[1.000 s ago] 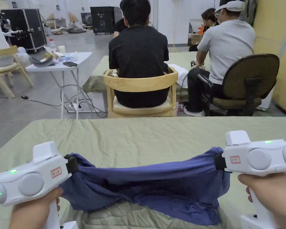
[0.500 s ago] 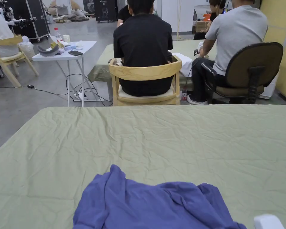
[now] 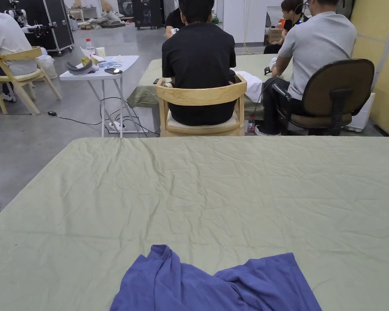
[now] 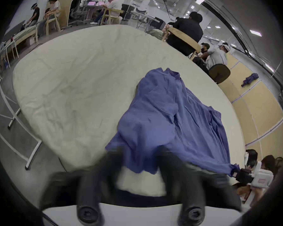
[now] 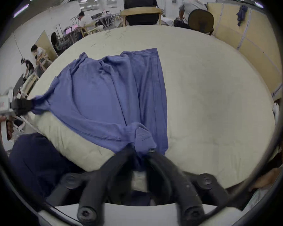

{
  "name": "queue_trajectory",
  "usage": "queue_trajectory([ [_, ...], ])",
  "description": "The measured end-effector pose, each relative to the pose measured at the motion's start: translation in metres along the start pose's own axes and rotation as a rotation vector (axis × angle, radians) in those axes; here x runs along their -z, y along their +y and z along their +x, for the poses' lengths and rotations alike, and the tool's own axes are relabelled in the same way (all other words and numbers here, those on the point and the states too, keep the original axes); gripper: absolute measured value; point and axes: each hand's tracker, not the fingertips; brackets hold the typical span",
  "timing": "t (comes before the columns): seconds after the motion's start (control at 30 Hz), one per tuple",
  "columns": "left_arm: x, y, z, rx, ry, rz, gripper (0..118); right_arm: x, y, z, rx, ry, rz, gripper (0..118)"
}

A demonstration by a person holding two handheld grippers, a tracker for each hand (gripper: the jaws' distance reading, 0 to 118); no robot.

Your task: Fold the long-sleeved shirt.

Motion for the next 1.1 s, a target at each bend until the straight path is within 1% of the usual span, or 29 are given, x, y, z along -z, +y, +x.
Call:
queue_trajectory([
  [0.03, -0.002, 0.002, 0.002, 0.015, 0.023, -0.016, 111, -0.005, 0.001, 0.002, 0.035, 0.004, 0.020, 71],
  [0.07, -0.006, 0.004, 0.004, 0.036, 0.088, -0.016, 118, -0.009, 0.002, 0.002, 0.055, -0.048, 0.044, 110],
  [0.1, -0.016, 0.004, 0.006, 0.026, 0.131, 0.063, 113, -0.014, 0.004, 0.001, 0.066, -0.099, 0.083, 118],
  [0.13, -0.025, 0.007, 0.006, 0.026, 0.068, 0.140, 113, -0.029, 0.003, 0.002, 0.107, -0.123, 0.148, 115],
  [0.17, -0.032, 0.010, 0.005, 0.006, 0.037, 0.172, 113, -0.033, 0.010, 0.000, 0.082, -0.101, 0.192, 116],
  [0.2, -0.037, 0.011, 0.005, -0.019, 0.029, 0.172, 115, -0.037, 0.012, -0.001, 0.088, -0.074, 0.190, 118],
  [0.23, -0.043, 0.014, 0.005, -0.027, 0.026, 0.158, 115, -0.041, 0.015, -0.004, 0.098, -0.073, 0.173, 118],
  [0.27, -0.047, 0.016, 0.005, -0.034, 0.024, 0.146, 115, -0.043, 0.019, -0.008, 0.100, -0.078, 0.159, 115],
  [0.3, -0.047, 0.016, 0.006, -0.038, 0.025, 0.136, 114, -0.044, 0.025, 0.006, 0.100, -0.086, 0.148, 111],
  [0.37, -0.048, 0.012, 0.006, -0.007, 0.001, 0.079, 111, -0.048, 0.027, 0.004, 0.060, -0.074, 0.129, 99],
  [0.4, -0.048, 0.011, 0.007, 0.046, -0.010, 0.064, 88, -0.048, 0.028, 0.000, 0.043, -0.088, 0.131, 52],
  [0.43, -0.046, 0.009, 0.012, 0.086, 0.023, 0.059, 48, -0.044, 0.025, -0.006, 0.022, -0.112, 0.130, 3],
  [0.47, -0.042, 0.006, 0.017, 0.123, 0.063, 0.050, 0, -0.045, 0.022, -0.008, 0.012, -0.166, 0.141, 4],
  [0.5, -0.041, 0.004, 0.020, 0.130, 0.083, 0.062, 4, -0.043, 0.022, -0.009, 0.011, -0.119, 0.142, 4],
  [0.53, -0.040, 0.007, 0.018, 0.119, 0.060, 0.052, 4, -0.043, 0.021, -0.010, 0.022, -0.066, 0.144, 4],
  [0.6, -0.032, 0.012, 0.021, 0.114, 0.021, 0.042, 5, -0.042, 0.019, -0.013, 0.043, -0.050, 0.142, 4],
  [0.63, -0.029, 0.014, 0.023, 0.115, 0.026, 0.049, 17, -0.039, 0.018, -0.014, 0.043, -0.051, 0.137, 4],
  [0.67, -0.026, 0.016, 0.026, 0.128, 0.037, 0.058, 49, -0.036, 0.017, -0.015, 0.041, -0.051, 0.129, 4],
  [0.7, -0.017, 0.017, 0.032, 0.171, 0.066, 0.059, 103, -0.033, 0.016, -0.011, 0.043, -0.045, 0.122, 4],
  [0.73, -0.006, 0.017, 0.038, 0.221, 0.109, 0.035, 118, -0.030, 0.015, -0.010, 0.042, -0.050, 0.115, 4],
  [0.77, -0.005, 0.016, 0.041, 0.279, 0.142, 0.079, 114, -0.027, 0.015, -0.009, 0.044, -0.051, 0.108, 4],
  [0.8, 0.000, 0.016, 0.041, 0.303, 0.116, 0.077, 112, -0.024, 0.014, -0.007, 0.052, -0.052, 0.098, 4],
  [0.9, 0.030, 0.013, 0.046, 0.432, 0.148, 0.021, 112, -0.018, 0.011, -0.005, 0.079, -0.052, 0.079, 4],
  [0.93, 0.037, 0.011, 0.041, 0.473, 0.172, -0.004, 108, -0.016, 0.011, -0.004, 0.080, -0.053, 0.074, 4],
  [0.97, 0.047, 0.011, 0.039, 0.495, 0.199, -0.038, 88, -0.014, 0.011, -0.002, 0.080, -0.056, 0.068, 4],
  [1.0, 0.053, 0.011, 0.036, 0.508, 0.204, -0.075, 33, -0.013, 0.012, -0.001, 0.080, -0.057, 0.062, 4],
  [1.03, 0.059, 0.012, 0.037, 0.499, 0.222, -0.093, 10, -0.011, 0.012, 0.001, 0.080, -0.059, 0.053, 4],
  [1.07, 0.062, 0.014, 0.039, 0.459, 0.218, -0.086, 10, -0.010, 0.013, 0.002, 0.079, -0.066, 0.039, 4],
  [1.1, 0.054, 0.020, 0.037, 0.375, 0.211, -0.068, 10, -0.009, 0.013, 0.003, 0.075, -0.076, 0.022, 4],
])
